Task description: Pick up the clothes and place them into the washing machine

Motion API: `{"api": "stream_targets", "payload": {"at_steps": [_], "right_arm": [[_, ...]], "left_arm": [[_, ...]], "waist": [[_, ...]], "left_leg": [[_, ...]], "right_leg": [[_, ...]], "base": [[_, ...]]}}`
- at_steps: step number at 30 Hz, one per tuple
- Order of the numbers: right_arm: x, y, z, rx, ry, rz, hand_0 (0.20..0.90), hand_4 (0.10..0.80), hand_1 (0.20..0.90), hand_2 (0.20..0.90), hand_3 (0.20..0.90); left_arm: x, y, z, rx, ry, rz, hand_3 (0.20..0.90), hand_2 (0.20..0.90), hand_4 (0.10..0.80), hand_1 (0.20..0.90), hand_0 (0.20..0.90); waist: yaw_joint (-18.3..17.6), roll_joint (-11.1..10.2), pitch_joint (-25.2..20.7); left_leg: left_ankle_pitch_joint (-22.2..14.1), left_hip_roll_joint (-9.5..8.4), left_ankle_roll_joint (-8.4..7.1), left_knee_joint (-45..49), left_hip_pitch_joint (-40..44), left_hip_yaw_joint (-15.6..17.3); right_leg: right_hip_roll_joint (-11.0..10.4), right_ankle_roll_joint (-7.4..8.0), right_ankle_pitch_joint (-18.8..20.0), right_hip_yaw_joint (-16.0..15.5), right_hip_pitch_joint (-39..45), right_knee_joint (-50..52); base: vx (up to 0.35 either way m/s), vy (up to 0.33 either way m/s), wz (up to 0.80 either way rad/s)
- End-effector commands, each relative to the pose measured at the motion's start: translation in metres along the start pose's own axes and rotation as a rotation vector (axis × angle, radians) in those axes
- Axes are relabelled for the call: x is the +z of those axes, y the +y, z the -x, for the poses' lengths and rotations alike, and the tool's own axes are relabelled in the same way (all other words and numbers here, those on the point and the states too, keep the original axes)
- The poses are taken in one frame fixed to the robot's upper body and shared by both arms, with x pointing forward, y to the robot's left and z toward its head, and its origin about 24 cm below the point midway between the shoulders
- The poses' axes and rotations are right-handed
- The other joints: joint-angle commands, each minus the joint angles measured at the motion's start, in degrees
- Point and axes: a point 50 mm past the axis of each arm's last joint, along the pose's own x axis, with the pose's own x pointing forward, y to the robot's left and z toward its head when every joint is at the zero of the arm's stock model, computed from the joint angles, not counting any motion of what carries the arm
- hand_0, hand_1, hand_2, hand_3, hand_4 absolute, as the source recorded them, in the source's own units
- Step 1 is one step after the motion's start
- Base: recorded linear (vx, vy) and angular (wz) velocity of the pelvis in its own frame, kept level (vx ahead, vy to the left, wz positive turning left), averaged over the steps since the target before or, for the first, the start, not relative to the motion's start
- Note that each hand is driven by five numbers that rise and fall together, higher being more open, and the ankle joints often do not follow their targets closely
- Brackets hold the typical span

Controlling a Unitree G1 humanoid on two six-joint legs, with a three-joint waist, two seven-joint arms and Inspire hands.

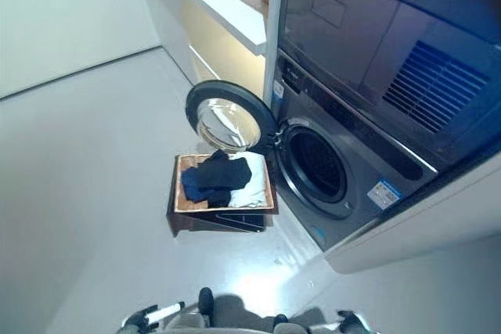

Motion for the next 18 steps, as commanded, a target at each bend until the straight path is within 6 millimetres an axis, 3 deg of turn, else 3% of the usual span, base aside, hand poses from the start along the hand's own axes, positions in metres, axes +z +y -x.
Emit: {"api": "stream_targets", "payload": {"at_steps": [1, 2, 3, 4, 5, 6, 9, 10, 11, 12, 13, 14, 15, 18], "right_arm": [[0.006, -0.023, -0.003, -0.072, -0.024, 0.014, 0.900, 0.800, 0.900, 0.900, 0.900], [0.006, -0.023, -0.003, -0.072, -0.024, 0.014, 0.900, 0.800, 0.900, 0.900, 0.900], [-0.002, -0.021, -0.002, -0.061, 0.003, 0.012, 0.900, 0.800, 0.900, 0.900, 0.900], [-0.002, -0.021, -0.002, -0.062, 0.003, 0.012, 0.900, 0.800, 0.900, 0.900, 0.900], [-0.004, -0.021, -0.002, -0.060, 0.010, 0.013, 0.900, 0.800, 0.900, 0.900, 0.900], [-0.006, -0.021, -0.002, -0.053, 0.018, 0.010, 0.900, 0.800, 0.900, 0.900, 0.900], [-0.010, -0.018, -0.001, -0.049, 0.030, 0.006, 0.900, 0.800, 0.900, 0.900, 0.900], [-0.012, -0.017, -0.001, -0.045, 0.035, 0.001, 0.900, 0.800, 0.900, 0.900, 0.900], [-0.016, -0.016, -0.001, -0.044, 0.048, -0.014, 0.900, 0.800, 0.900, 0.900, 0.900], [-0.017, -0.015, 0.000, -0.041, 0.052, -0.015, 0.900, 0.800, 0.900, 0.900, 0.900], [-0.017, -0.015, 0.000, -0.041, 0.053, -0.015, 0.900, 0.800, 0.900, 0.900, 0.900], [-0.018, -0.013, 0.000, -0.034, 0.053, -0.015, 0.900, 0.800, 0.900, 0.900, 0.900], [-0.018, -0.013, 0.000, -0.035, 0.055, -0.013, 0.900, 0.800, 0.900, 0.900, 0.900], [-0.018, -0.016, 0.000, -0.039, 0.049, 0.004, 0.900, 0.800, 0.900, 0.900, 0.900]], "left_arm": [[0.015, 0.002, -0.001, 0.015, -0.060, -0.022, 0.900, 0.900, 0.800, 0.900, 0.900], [0.015, 0.002, -0.001, 0.015, -0.060, -0.022, 0.900, 0.900, 0.800, 0.900, 0.900], [0.015, 0.000, -0.001, 0.000, -0.059, -0.049, 0.900, 0.900, 0.800, 0.900, 0.900], [0.015, 0.000, -0.001, 0.000, -0.059, -0.049, 0.900, 0.900, 0.800, 0.900, 0.900], [0.015, -0.001, -0.001, -0.007, -0.058, -0.058, 0.900, 0.900, 0.800, 0.900, 0.900], [0.015, -0.001, -0.001, -0.017, -0.057, -0.080, 0.900, 0.900, 0.800, 0.900, 0.900], [0.014, 0.001, -0.001, -0.019, -0.047, -0.103, 0.900, 0.900, 0.800, 0.900, 0.900], [0.013, 0.002, -0.001, -0.014, -0.041, -0.112, 0.900, 0.900, 0.800, 0.900, 0.900], [0.012, 0.005, -0.002, -0.005, -0.034, -0.119, 0.900, 0.900, 0.800, 0.900, 0.900], [0.013, 0.005, -0.001, -0.004, -0.037, -0.119, 0.900, 0.900, 0.800, 0.900, 0.900], [0.012, 0.005, -0.001, -0.004, -0.037, -0.119, 0.900, 0.900, 0.800, 0.900, 0.900], [0.012, 0.007, -0.002, 0.003, -0.035, -0.113, 0.900, 0.900, 0.800, 0.900, 0.900], [0.011, 0.007, -0.001, 0.003, -0.031, -0.103, 0.900, 0.900, 0.800, 0.900, 0.900], [0.005, 0.007, -0.001, 0.006, -0.008, -0.078, 0.900, 0.900, 0.800, 0.900, 0.900]], "waist": [[-0.81, -0.77, -1.00], [-0.80, -0.78, -1.01], [-1.23, -0.51, -1.10], [-1.21, -0.48, -1.21], [-1.59, -0.11, -1.12], [-2.87, 1.26, 0.37], [-3.91, 2.65, 1.65], [-4.51, 3.00, 2.04], [-5.22, 2.91, 2.52], [-5.36, 2.48, 2.52], [-5.46, 2.55, 2.81], [-5.99, 1.62, 3.30], [-5.98, 1.18, 3.68], [-6.20, -0.29, 4.50]], "left_leg": [[-1.93, 0.03, -1.72, 13.49, -12.92, -1.04], [-1.95, 0.02, -1.71, 13.51, -12.93, -1.03], [-3.17, -1.66, -0.15, 12.31, -10.70, -1.10], [-3.07, -1.62, -0.16, 12.20, -10.78, -1.10], [-3.41, -2.48, 0.68, 11.16, -9.38, -1.24], [-3.35, -4.04, 1.90, 7.16, -5.62, -2.75], [-3.11, -3.67, 2.29, 4.04, -2.26, -3.13], [-2.82, -3.49, 1.96, 2.39, -0.78, -3.42], [-3.23, -3.03, 0.92, 1.30, 1.32, -4.09], [-3.75, -2.97, 0.27, 1.58, 1.62, -4.26], [-3.88, -2.91, 0.25, 1.63, 1.95, -4.39], [-5.77, -2.24, -1.16, 3.05, 3.21, -4.77], [-7.10, -2.20, -1.40, 4.78, 3.67, -4.90], [-9.86, -1.38, -1.89, 9.13, 4.89, -4.63]], "right_leg": [[-4.01, 3.45, 3.37, -2.28, 8.84, -0.04], [-4.03, 3.46, 3.36, -2.27, 8.83, -0.03], [-4.42, 2.91, 6.75, -1.35, 6.68, 6.51], [-4.37, 2.89, 6.82, -1.32, 6.54, 6.49], [-4.26, 2.32, 9.52, -0.14, 4.55, 10.58], [-1.35, 0.82, 10.94, 2.03, -0.26, 19.42], [-0.62, 0.37, 9.02, 0.18, -4.78, 22.01], [-0.16, 0.00, 6.90, -0.78, -5.88, 18.94], [-1.95, 0.62, 5.94, -2.45, -5.72, 8.20], [-3.33, 1.31, 7.55, -2.08, -6.09, 2.88], [-3.26, 1.32, 7.67, -2.29, -5.46, 2.47], [-7.18, 3.15, 13.54, -0.49, -8.18, -4.59], [-8.32, 4.03, 15.37, -1.09, -8.83, -6.34], [-6.39, 4.30, 13.78, -1.07, -9.48, -0.93]], "base": [[0.161, 0.170, 0.16], [0.179, 0.215, 0.10], [0.125, 0.157, 0.08], [0.185, 0.245, 0.18], [0.157, 0.253, 0.23], [0.157, 0.253, 0.15], [0.166, 0.163, -0.04], [0.248, -0.073, 0.07], [0.322, -0.135, -0.02], [0.253, -0.140, 0.01], [0.235, -0.217, 0.15], [0.238, -0.226, 0.25], [0.322, -0.290, 0.33], [0.206, -0.218, 0.17]]}}
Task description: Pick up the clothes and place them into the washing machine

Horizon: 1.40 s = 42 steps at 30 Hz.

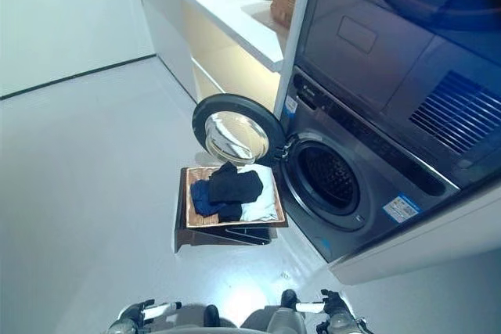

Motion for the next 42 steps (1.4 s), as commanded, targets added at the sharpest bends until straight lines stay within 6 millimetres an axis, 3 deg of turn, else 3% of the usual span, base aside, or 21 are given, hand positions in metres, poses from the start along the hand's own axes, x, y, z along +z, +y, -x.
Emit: {"api": "stream_targets", "payload": {"at_steps": [1, 3, 6, 8, 14, 19, 20, 21, 23, 26, 27, 28, 29, 31, 35, 38, 39, 40, 41, 42], "right_arm": [[-0.026, -0.013, 0.001, -0.022, 0.088, 0.129, 0.900, 0.800, 0.900, 0.900, 0.900], [-0.026, -0.017, 0.001, -0.029, 0.083, 0.149, 0.900, 0.800, 0.900, 0.900, 0.900], [-0.025, -0.021, 0.001, -0.037, 0.075, 0.157, 0.900, 0.800, 0.900, 0.900, 0.900], [-0.021, -0.022, 0.000, -0.041, 0.065, 0.166, 0.900, 0.800, 0.900, 0.900, 0.900], [0.014, -0.028, -0.004, -0.070, -0.047, 0.238, 0.900, 0.800, 0.900, 0.900, 0.900], [0.042, -0.031, -0.004, -0.090, -0.153, 0.331, 0.900, 0.800, 0.900, 0.900, 0.900], [0.042, -0.031, -0.004, -0.090, -0.153, 0.331, 0.900, 0.800, 0.900, 0.900, 0.900], [0.051, -0.031, -0.004, -0.094, -0.192, 0.363, 0.900, 0.800, 0.900, 0.900, 0.900], [0.060, -0.033, -0.003, -0.103, -0.223, 0.383, 0.900, 0.800, 0.900, 0.900, 0.900], [0.065, -0.033, -0.003, -0.107, -0.239, 0.391, 0.900, 0.800, 0.900, 0.900, 0.900], [0.073, -0.036, -0.003, -0.129, -0.263, 0.399, 0.900, 0.800, 0.900, 0.900, 0.900], [0.078, -0.038, -0.002, -0.140, -0.274, 0.395, 0.900, 0.800, 0.900, 0.900, 0.900], [0.076, -0.037, -0.002, -0.135, -0.272, 0.399, 0.900, 0.800, 0.900, 0.900, 0.900], [0.081, -0.041, -0.002, -0.155, -0.290, 0.398, 0.900, 0.800, 0.900, 0.900, 0.900], [0.084, -0.036, -0.002, -0.154, -0.284, 0.419, 0.900, 0.800, 0.900, 0.900, 0.900], [0.121, -0.037, 0.005, -0.218, -0.413, 0.501, 0.900, 0.800, 0.900, 0.900, 0.900], [0.121, -0.037, 0.005, -0.218, -0.413, 0.501, 0.900, 0.800, 0.900, 0.900, 0.900], [0.142, -0.042, 0.010, -0.265, -0.480, 0.529, 0.900, 0.800, 0.900, 0.900, 0.900], [0.142, -0.042, 0.010, -0.265, -0.480, 0.529, 0.900, 0.800, 0.900, 0.900, 0.900], [0.165, -0.048, 0.017, -0.323, -0.560, 0.563, 0.900, 0.800, 0.900, 0.900, 0.900]], "left_arm": [[0.019, 0.009, -0.001, 0.035, -0.057, -0.007, 0.900, 0.900, 0.800, 0.900, 0.900], [0.019, 0.004, -0.001, 0.027, -0.062, 0.004, 0.900, 0.900, 0.800, 0.900, 0.900], [0.024, -0.006, 0.000, -0.004, -0.089, -0.018, 0.900, 0.900, 0.800, 0.900, 0.900], [0.024, -0.007, 0.000, -0.006, -0.088, -0.023, 0.900, 0.900, 0.800, 0.900, 0.900], [0.032, -0.013, 0.000, -0.014, -0.121, -0.064, 0.900, 0.900, 0.800, 0.900, 0.900], [0.040, -0.009, 0.000, 0.003, -0.152, -0.041, 0.900, 0.900, 0.800, 0.900, 0.900], [0.040, -0.009, 0.000, 0.003, -0.152, -0.041, 0.900, 0.900, 0.800, 0.900, 0.900], [0.045, -0.008, 0.001, 0.011, -0.178, -0.010, 0.900, 0.900, 0.800, 0.900, 0.900], [0.054, -0.012, 0.001, 0.009, -0.204, 0.014, 0.900, 0.900, 0.800, 0.900, 0.900], [0.054, -0.013, 0.001, 0.010, -0.203, 0.032, 0.900, 0.900, 0.800, 0.900, 0.900], [0.060, -0.013, 0.002, 0.020, -0.221, 0.041, 0.900, 0.900, 0.800, 0.900, 0.900], [0.064, -0.014, 0.002, 0.022, -0.231, 0.035, 0.900, 0.900, 0.800, 0.900, 0.900], [0.062, -0.014, 0.002, 0.026, -0.229, 0.032, 0.900, 0.900, 0.800, 0.900, 0.900], [0.064, -0.014, 0.003, 0.027, -0.244, 0.008, 0.900, 0.900, 0.800, 0.900, 0.900], [0.069, -0.014, 0.003, 0.033, -0.262, -0.010, 0.900, 0.900, 0.800, 0.900, 0.900], [0.083, -0.018, 0.006, 0.046, -0.318, -0.025, 0.900, 0.900, 0.800, 0.900, 0.900], [0.083, -0.018, 0.006, 0.046, -0.318, -0.025, 0.900, 0.900, 0.800, 0.900, 0.900], [0.088, -0.023, 0.007, 0.045, -0.342, -0.028, 0.900, 0.900, 0.800, 0.900, 0.900], [0.088, -0.023, 0.007, 0.045, -0.342, -0.028, 0.900, 0.900, 0.800, 0.900, 0.900], [0.091, -0.028, 0.009, 0.035, -0.356, -0.039, 0.900, 0.900, 0.800, 0.900, 0.900]], "waist": [[-1.60, -1.25, 1.99], [-1.56, -1.26, 0.39], [-1.82, -0.76, -1.66], [-1.73, -0.63, -1.90], [-1.40, 1.42, -1.45], [-1.36, 2.50, -0.06], [-1.41, 2.53, -0.07], [-0.59, 2.29, 1.81], [0.71, 1.21, 4.19], [0.83, 1.27, 4.58], [1.02, 2.65, 5.04], [1.52, 3.20, 5.46], [1.68, 3.66, 5.11], [1.75, 3.90, 5.00], [2.15, 3.89, 4.44], [2.33, 3.29, 5.01], [2.33, 3.29, 5.00], [2.29, 3.05, 5.79], [2.27, 3.06, 5.80], [2.31, 2.90, 6.76]], "left_leg": [[-6.14, 5.97, -6.97, 11.88, -2.95, -3.30], [-5.02, 6.63, -7.81, 8.61, -1.29, -4.30], [-3.14, 8.17, -8.36, 3.69, 0.37, -4.75], [-2.87, 8.23, -8.37, 2.94, 0.77, -4.71], [-0.41, 9.83, -9.23, -2.30, 1.87, -4.12], [-1.64, 12.10, -10.42, 4.66, 0.60, -3.99], [-1.73, 12.14, -10.44, 4.83, 0.49, -4.05], [1.42, 11.86, -11.30, 13.12, -3.64, -6.15], [2.75, 8.31, -11.19, 21.91, -9.44, -11.75], [1.67, 7.67, -10.73, 16.79, -11.27, -12.46], [5.29, 11.37, -10.57, 6.74, -12.95, -10.71], [7.47, 12.56, -10.73, 3.28, -13.46, -9.68], [6.97, 13.59, -10.58, -0.28, -11.67, -8.09], [6.66, 12.13, -10.02, 0.96, -11.92, -8.50], [7.46, 10.99, -10.46, -2.77, -10.79, -5.80], [7.76, 10.79, -10.72, -3.18, -12.06, -5.17], [7.77, 10.79, -10.72, -3.18, -12.09, -5.17], [8.22, 11.15, -11.11, -3.18, -12.82, -4.99], [8.22, 11.15, -11.11, -3.18, -12.82, -5.00], [8.49, 11.37, -11.27, -3.18, -13.40, -5.50]], "right_leg": [[2.58, -2.45, -0.51, 2.32, -0.94, 7.27], [2.60, -2.35, 0.09, -0.36, 1.14, 5.30], [3.21, -2.47, -0.04, -1.83, 3.84, 1.77], [3.25, -2.47, -0.14, -1.90, 4.09, 1.57], [4.01, -3.14, -3.22, -1.06, 0.49, 6.33], [6.11, -5.00, -6.77, -1.14, -0.55, 9.93], [6.13, -5.02, -6.79, -1.19, -0.56, 9.95], [7.17, -6.54, -7.85, -1.06, 0.58, 9.84], [6.88, -7.44, -8.01, -1.00, 1.61, 9.88], [7.12, -7.10, -8.99, -1.36, 1.88, 10.05], [8.02, -6.43, -10.34, -1.35, 1.12, 11.44], [7.94, -6.15, -10.76, -1.05, 0.45, 12.71], [7.80, -5.76, -12.11, -0.96, -0.25, 14.72], [6.18, -4.95, -10.75, -0.57, -0.95, 15.33], [4.48, -3.60, -8.07, -0.49, -0.16, 10.51], [3.64, -3.31, -6.24, 0.15, -1.23, 7.40], [3.65, -3.31, -6.24, 0.16, -1.26, 7.40], [3.47, -3.09, -5.76, -0.21, -1.95, 7.01], [3.47, -3.09, -5.76, -0.22, -1.94, 7.00], [3.56, -3.10, -5.29, -0.16, -2.42, 6.81]], "base": [[0.135, -0.213, 0.23], [0.176, -0.194, 0.53], [0.159, -0.148, 0.55], [0.085, -0.074, 0.10], [0.021, -0.083, -0.11], [0.078, -0.158, -0.08], [0.040, -0.216, -0.06], [0.012, -0.209, 0.01], [0.046, -0.199, 0.10], [0.104, 0.022, 0.12], [0.094, 0.177, 0.04], [0.169, 0.262, 0.00], [0.144, 0.227, -0.08], [0.131, 0.216, -0.35], [0.057, 0.138, -0.26], [-0.020, 0.080, -0.14], [-0.044, 0.026, 0.13], [-0.023, 0.012, 0.09], [-0.041, 0.012, 0.05], [0.000, 0.000, 0.00]]}}
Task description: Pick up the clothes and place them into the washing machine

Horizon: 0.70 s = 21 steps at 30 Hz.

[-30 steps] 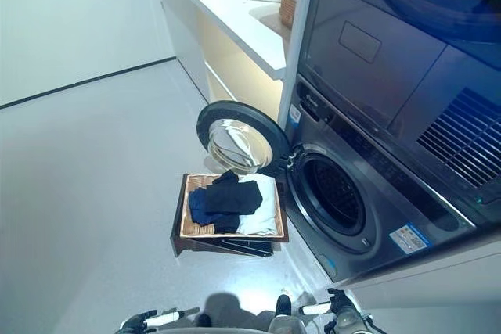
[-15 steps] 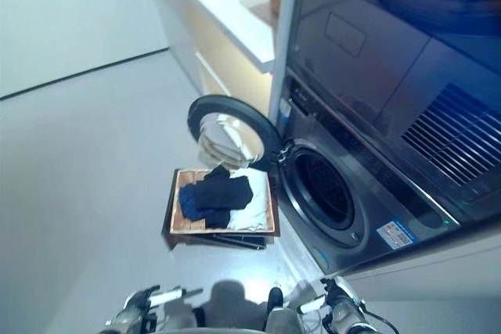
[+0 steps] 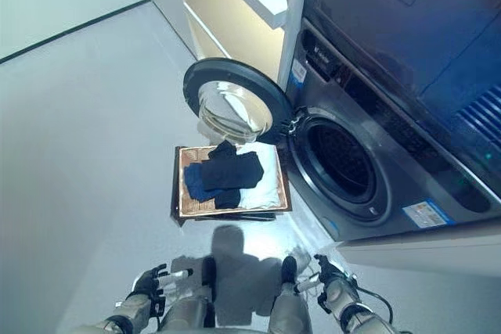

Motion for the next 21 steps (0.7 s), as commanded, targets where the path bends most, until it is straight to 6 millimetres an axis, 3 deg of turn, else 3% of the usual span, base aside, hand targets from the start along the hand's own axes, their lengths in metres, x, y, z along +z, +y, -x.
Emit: {"api": "stream_targets", "payload": {"at_steps": [1, 2, 3, 5, 6, 7, 9, 10, 17, 21], "right_arm": [[0.053, -0.068, -0.010, -0.272, -0.194, 0.099, 0.900, 0.800, 0.900, 0.900, 0.900], [0.053, -0.068, -0.010, -0.273, -0.194, 0.099, 0.900, 0.800, 0.900, 0.900, 0.900], [0.077, -0.087, -0.008, -0.365, -0.285, 0.173, 0.900, 0.800, 0.900, 0.900, 0.900], [0.101, -0.110, -0.003, -0.459, -0.377, 0.253, 0.900, 0.800, 0.900, 0.900, 0.900], [0.101, -0.110, -0.003, -0.459, -0.377, 0.253, 0.900, 0.800, 0.900, 0.900, 0.900], [0.126, -0.133, 0.003, -0.554, -0.438, 0.330, 0.900, 0.800, 0.900, 0.900, 0.900], [0.133, -0.139, 0.004, -0.576, -0.450, 0.340, 0.900, 0.800, 0.900, 0.900, 0.900], [0.150, -0.149, 0.009, -0.630, -0.489, 0.373, 0.900, 0.800, 0.900, 0.900, 0.900], [0.190, -0.187, 0.028, -0.795, -0.567, 0.429, 0.900, 0.800, 0.900, 0.900, 0.900], [0.207, -0.197, 0.037, -0.843, -0.603, 0.468, 0.900, 0.800, 0.900, 0.900, 0.900]], "left_arm": [[0.018, -0.006, -0.001, 0.011, -0.083, -0.024, 0.900, 0.900, 0.800, 0.900, 0.900], [0.018, -0.006, -0.001, 0.011, -0.083, -0.024, 0.900, 0.900, 0.800, 0.900, 0.900], [0.022, -0.009, 0.000, 0.016, -0.106, -0.036, 0.900, 0.900, 0.800, 0.900, 0.900], [0.030, -0.011, -0.001, 0.014, -0.139, -0.044, 0.900, 0.900, 0.800, 0.900, 0.900], [0.030, -0.011, -0.001, 0.014, -0.139, -0.044, 0.900, 0.900, 0.800, 0.900, 0.900], [0.036, -0.014, 0.000, 0.008, -0.163, -0.049, 0.900, 0.900, 0.800, 0.900, 0.900], [0.037, -0.014, 0.000, 0.009, -0.165, -0.043, 0.900, 0.900, 0.800, 0.900, 0.900], [0.040, -0.015, 0.000, 0.011, -0.171, -0.028, 0.900, 0.900, 0.800, 0.900, 0.900], [0.053, -0.015, -0.001, 0.017, -0.208, -0.034, 0.900, 0.900, 0.800, 0.900, 0.900], [0.056, -0.014, -0.001, 0.025, -0.219, -0.013, 0.900, 0.900, 0.800, 0.900, 0.900]], "waist": [[1.21, -0.55, 1.33], [1.21, -0.54, 1.34], [1.28, -0.55, 1.92], [1.30, -0.52, 2.58], [1.30, -0.52, 2.58], [1.74, -0.46, 3.27], [1.92, -0.45, 3.39], [2.31, -0.35, 3.68], [3.47, -0.03, 4.37], [4.25, 0.10, 4.98]], "left_leg": [[1.01, 4.57, -5.10, -0.42, -2.46, -1.81], [1.01, 4.57, -5.10, -0.42, -2.46, -1.81], [1.14, 4.82, -5.34, -0.42, -3.18, -1.97], [1.40, 5.27, -5.74, -0.42, -3.74, -2.09], [1.40, 5.27, -5.74, -0.42, -3.74, -2.09], [1.80, 5.65, -5.95, -0.42, -4.33, -2.36], [1.85, 5.71, -5.95, -0.42, -4.51, -2.59], [2.07, 5.87, -6.10, -0.42, -4.82, -3.07], [2.94, 5.82, -6.63, -0.42, -6.93, -5.02], [3.23, 5.62, -6.65, -0.42, -7.65, -6.08]], "right_leg": [[-2.46, 2.47, -5.18, 2.77, -0.24, 5.92], [-2.46, 2.47, -5.18, 2.77, -0.24, 5.93], [-2.35, 2.67, -5.17, 2.52, -1.09, 6.42], [-2.25, 2.81, -5.38, 2.46, -2.05, 7.27], [-2.25, 2.81, -5.39, 2.46, -2.05, 7.27], [-2.14, 2.97, -5.45, 2.12, -2.57, 7.88], [-2.17, 3.06, -5.49, 1.98, -2.67, 8.03], [-2.00, 3.13, -5.47, 1.87, -2.92, 8.31], [-2.00, 3.19, -6.01, 0.40, -3.67, 9.46], [-2.31, 3.26, -6.12, -0.53, -3.90, 9.80]], "base": [[0.000, 0.000, 0.00], [-0.029, 0.015, -0.03], [-0.032, 0.012, -0.06], [-0.025, 0.006, -0.02], [-0.046, -0.002, 0.03], [-0.031, -0.007, 0.06], [-0.021, -0.007, 0.05], [0.000, 0.000, 0.00], [-0.007, -0.009, 0.10], [-0.005, -0.005, 0.18]]}}
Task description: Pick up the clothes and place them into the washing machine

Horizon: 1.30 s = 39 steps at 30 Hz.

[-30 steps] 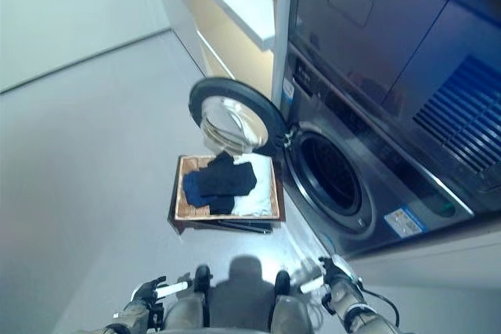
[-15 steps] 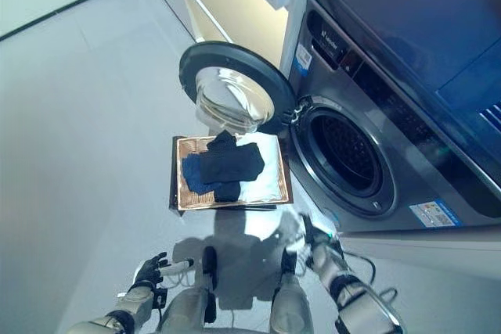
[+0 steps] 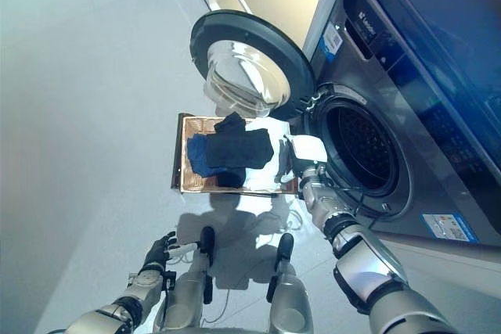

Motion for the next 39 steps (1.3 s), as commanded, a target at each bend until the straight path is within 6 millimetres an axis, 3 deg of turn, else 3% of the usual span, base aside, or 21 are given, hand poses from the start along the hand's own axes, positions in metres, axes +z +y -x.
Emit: {"api": "stream_targets", "payload": {"at_steps": [1, 22, 31, 36, 39], "right_arm": [[0.008, -0.059, -0.023, -0.223, -0.060, 0.086, 0.900, 0.800, 0.900, 0.900, 0.900], [0.061, -0.085, -0.037, -0.286, -0.158, 0.051, 0.900, 0.800, 0.900, 0.900, 0.900], [0.051, -0.089, -0.041, -0.280, -0.104, 0.066, 0.900, 0.800, 0.900, 0.900, 0.900], [0.035, -0.110, -0.045, -0.324, -0.057, 0.117, 0.900, 0.800, 0.900, 0.900, 0.900], [0.028, -0.115, -0.046, -0.330, -0.040, 0.144, 0.900, 0.800, 0.900, 0.900, 0.900]], "left_arm": [[0.006, 0.004, -0.001, 0.033, -0.042, -0.028, 0.900, 0.900, 0.800, 0.900, 0.900], [0.024, 0.013, -0.005, 0.085, -0.089, 0.034, 0.900, 0.900, 0.800, 0.900, 0.900], [0.050, 0.017, -0.004, 0.060, -0.221, 0.219, 0.900, 0.900, 0.800, 0.900, 0.900], [0.069, 0.010, 0.003, -0.001, -0.322, 0.344, 0.900, 0.900, 0.800, 0.900, 0.900], [0.069, 0.006, 0.005, -0.023, -0.325, 0.352, 0.900, 0.900, 0.800, 0.900, 0.900]], "waist": [[0.97, 0.97, -1.45], [5.27, 0.11, 0.95], [7.46, 1.03, 2.50], [8.44, 2.60, 4.90], [8.52, 3.09, 5.55]], "left_leg": [[2.47, 4.22, -5.33, -0.91, -3.47, -2.50], [3.77, 3.04, -5.24, -0.91, -7.06, -7.17], [4.57, 2.22, -5.32, -0.91, -9.59, -9.26], [5.33, 1.68, -5.17, -0.91, -11.81, -9.82], [5.60, 1.46, -5.11, -0.91, -12.48, -9.95]], "right_leg": [[-3.78, 3.61, -6.04, 2.93, -2.19, 9.86], [-4.95, 3.67, -5.92, -0.68, -2.38, 10.32], [-4.96, 3.63, -5.83, -2.55, -3.08, 10.21], [-5.33, 3.49, -5.98, -2.60, -6.05, 12.08], [-5.50, 3.49, -6.08, -2.66, -7.02, 12.82]], "base": [[-0.012, -0.003, 0.19], [-0.006, 0.000, 0.09], [-0.007, -0.004, 0.16], [-0.039, 0.016, 0.09], [-0.031, 0.020, -0.03]]}}
